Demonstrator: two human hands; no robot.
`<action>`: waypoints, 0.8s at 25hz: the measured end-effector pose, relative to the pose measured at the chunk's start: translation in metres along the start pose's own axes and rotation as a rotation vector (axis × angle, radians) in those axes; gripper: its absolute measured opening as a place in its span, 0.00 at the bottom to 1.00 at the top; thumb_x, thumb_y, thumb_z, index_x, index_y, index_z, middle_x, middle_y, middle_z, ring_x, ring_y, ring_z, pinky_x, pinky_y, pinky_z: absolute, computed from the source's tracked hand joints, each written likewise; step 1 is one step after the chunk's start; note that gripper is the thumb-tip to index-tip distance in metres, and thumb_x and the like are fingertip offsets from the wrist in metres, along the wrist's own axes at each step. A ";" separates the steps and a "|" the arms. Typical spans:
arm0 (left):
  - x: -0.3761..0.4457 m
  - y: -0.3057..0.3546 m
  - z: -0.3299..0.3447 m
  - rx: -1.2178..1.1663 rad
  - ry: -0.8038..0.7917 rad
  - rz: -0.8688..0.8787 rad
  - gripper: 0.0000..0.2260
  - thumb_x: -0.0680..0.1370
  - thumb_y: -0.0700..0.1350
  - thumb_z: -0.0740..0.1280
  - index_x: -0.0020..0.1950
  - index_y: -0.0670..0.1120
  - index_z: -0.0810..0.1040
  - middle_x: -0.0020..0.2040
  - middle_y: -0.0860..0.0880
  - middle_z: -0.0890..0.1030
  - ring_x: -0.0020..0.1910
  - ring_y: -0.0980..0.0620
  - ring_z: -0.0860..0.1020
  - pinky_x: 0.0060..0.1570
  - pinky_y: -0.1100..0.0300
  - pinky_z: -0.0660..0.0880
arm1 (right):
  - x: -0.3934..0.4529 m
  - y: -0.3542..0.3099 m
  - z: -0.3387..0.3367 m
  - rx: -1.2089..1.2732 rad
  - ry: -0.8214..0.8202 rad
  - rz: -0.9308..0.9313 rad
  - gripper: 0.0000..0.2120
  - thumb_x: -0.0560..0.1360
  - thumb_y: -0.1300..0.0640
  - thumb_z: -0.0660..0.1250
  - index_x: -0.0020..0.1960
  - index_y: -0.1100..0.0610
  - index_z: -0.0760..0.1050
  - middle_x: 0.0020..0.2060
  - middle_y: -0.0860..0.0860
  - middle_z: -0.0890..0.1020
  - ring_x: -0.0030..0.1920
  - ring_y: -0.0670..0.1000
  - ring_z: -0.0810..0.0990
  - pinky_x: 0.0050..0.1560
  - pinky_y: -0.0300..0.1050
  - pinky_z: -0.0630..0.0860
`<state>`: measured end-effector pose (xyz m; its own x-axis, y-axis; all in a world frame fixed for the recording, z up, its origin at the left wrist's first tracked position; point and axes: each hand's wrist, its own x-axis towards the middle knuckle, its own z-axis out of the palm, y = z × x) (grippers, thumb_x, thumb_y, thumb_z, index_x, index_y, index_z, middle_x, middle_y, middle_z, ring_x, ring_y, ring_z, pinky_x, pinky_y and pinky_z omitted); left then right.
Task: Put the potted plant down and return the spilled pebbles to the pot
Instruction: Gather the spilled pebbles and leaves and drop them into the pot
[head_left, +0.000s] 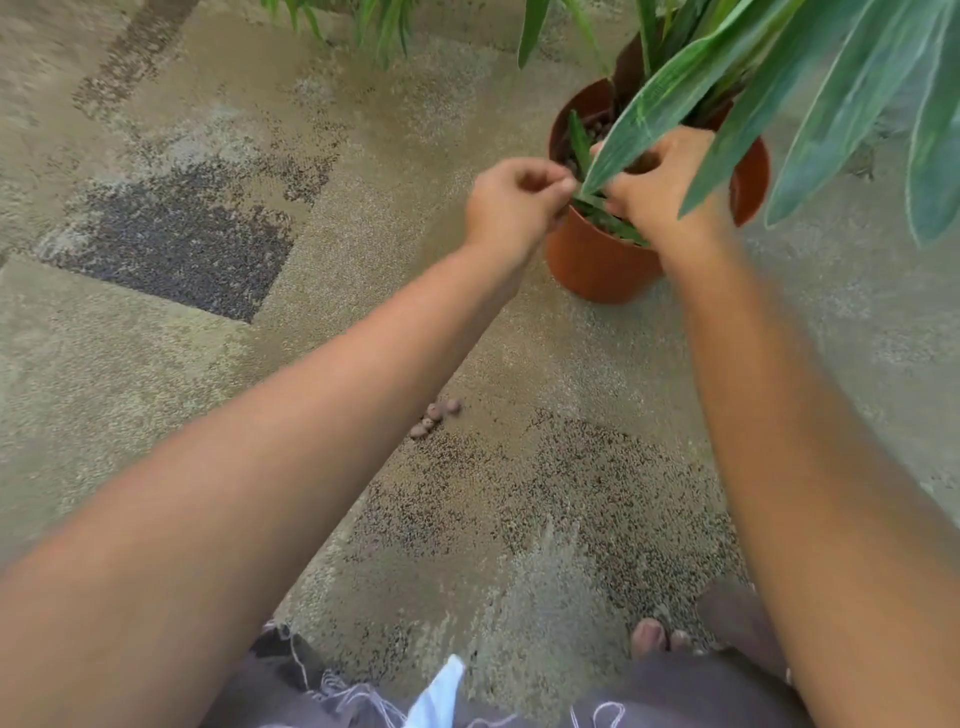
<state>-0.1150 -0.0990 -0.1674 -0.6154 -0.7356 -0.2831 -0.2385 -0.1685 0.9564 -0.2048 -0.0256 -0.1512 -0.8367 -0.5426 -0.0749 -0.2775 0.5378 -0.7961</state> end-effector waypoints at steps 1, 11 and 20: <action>0.007 0.012 0.010 0.027 0.004 0.031 0.06 0.74 0.36 0.66 0.37 0.42 0.77 0.35 0.44 0.79 0.33 0.49 0.76 0.39 0.56 0.74 | 0.004 0.002 -0.009 -0.097 -0.003 -0.025 0.12 0.73 0.57 0.68 0.56 0.57 0.79 0.47 0.51 0.81 0.50 0.49 0.80 0.53 0.44 0.76; 0.022 -0.026 -0.050 0.708 -0.033 0.125 0.16 0.74 0.48 0.66 0.60 0.45 0.72 0.58 0.48 0.77 0.50 0.52 0.76 0.48 0.60 0.75 | -0.019 0.000 0.030 -0.161 0.070 -0.303 0.13 0.70 0.58 0.70 0.54 0.58 0.75 0.48 0.49 0.76 0.46 0.47 0.76 0.41 0.29 0.70; -0.052 -0.123 -0.160 1.451 -0.518 -0.039 0.32 0.64 0.45 0.76 0.63 0.52 0.64 0.57 0.47 0.67 0.45 0.51 0.75 0.42 0.59 0.77 | -0.109 0.052 0.134 -0.644 -0.928 -0.264 0.27 0.67 0.59 0.73 0.62 0.49 0.68 0.58 0.53 0.73 0.52 0.53 0.77 0.49 0.46 0.79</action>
<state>0.0660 -0.1449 -0.2587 -0.7031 -0.3933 -0.5924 -0.5729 0.8068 0.1444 -0.0647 -0.0253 -0.2651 -0.1226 -0.8083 -0.5758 -0.8041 0.4210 -0.4198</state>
